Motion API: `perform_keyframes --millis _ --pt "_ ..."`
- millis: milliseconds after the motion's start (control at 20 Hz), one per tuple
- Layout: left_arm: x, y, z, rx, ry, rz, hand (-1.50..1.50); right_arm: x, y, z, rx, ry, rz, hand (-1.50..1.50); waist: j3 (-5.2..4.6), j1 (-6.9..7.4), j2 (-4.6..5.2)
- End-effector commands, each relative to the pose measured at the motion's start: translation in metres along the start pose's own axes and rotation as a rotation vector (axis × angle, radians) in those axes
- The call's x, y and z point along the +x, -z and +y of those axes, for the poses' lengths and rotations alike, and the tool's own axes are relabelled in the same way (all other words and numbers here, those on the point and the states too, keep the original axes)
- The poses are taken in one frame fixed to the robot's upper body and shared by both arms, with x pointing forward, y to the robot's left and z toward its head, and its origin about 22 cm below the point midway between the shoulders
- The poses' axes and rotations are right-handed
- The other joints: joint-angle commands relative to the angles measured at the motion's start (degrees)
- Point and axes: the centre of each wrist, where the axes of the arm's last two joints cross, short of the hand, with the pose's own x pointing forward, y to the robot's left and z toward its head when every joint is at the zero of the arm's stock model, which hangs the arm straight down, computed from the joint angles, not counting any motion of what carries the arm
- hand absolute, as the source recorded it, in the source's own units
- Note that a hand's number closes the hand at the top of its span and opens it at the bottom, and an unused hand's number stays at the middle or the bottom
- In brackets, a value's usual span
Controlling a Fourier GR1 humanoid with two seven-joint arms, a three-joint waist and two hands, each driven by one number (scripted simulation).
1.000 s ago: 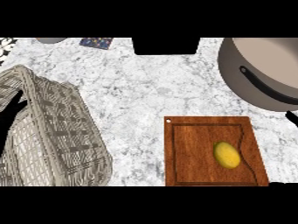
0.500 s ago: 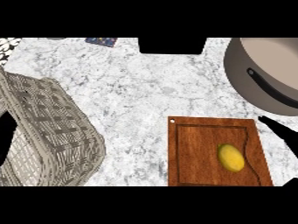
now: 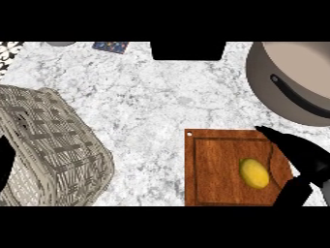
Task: Pick the lemon from the cutting board and place it in the pot
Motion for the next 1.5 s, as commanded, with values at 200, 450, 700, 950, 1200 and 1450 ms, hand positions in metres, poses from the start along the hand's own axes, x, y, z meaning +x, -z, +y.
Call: perform_keyframes --millis 200,450,700,950,1200,1450 --pt "-0.015 0.007 -0.016 0.004 -0.047 0.029 0.0 0.027 0.031 0.004 0.033 -0.074 0.066 -1.5 -1.21 -0.75 0.5" --pt "-0.006 0.009 0.004 0.029 -0.043 0.012 0.0 0.038 0.033 0.023 0.056 -0.097 0.086 -1.5 -1.19 -0.91 0.3" --pt "-0.007 0.006 0.009 0.018 -0.056 0.025 0.0 0.02 0.055 0.047 0.093 -0.093 0.126 -1.5 -1.16 -0.92 0.33" --pt "-0.004 0.002 -0.013 0.028 -0.047 0.04 0.0 0.024 0.069 0.037 0.094 -0.109 0.148 -1.5 -1.14 -1.04 0.35" --pt "-0.005 0.001 -0.009 0.019 -0.039 0.041 0.0 0.021 0.075 0.06 0.08 -0.122 0.136 -1.5 -1.14 -1.14 0.3" --pt "0.007 0.004 -0.002 0.022 -0.053 0.024 0.0 0.006 0.079 0.042 0.102 -0.089 0.131 -1.5 -1.12 -1.14 0.24"
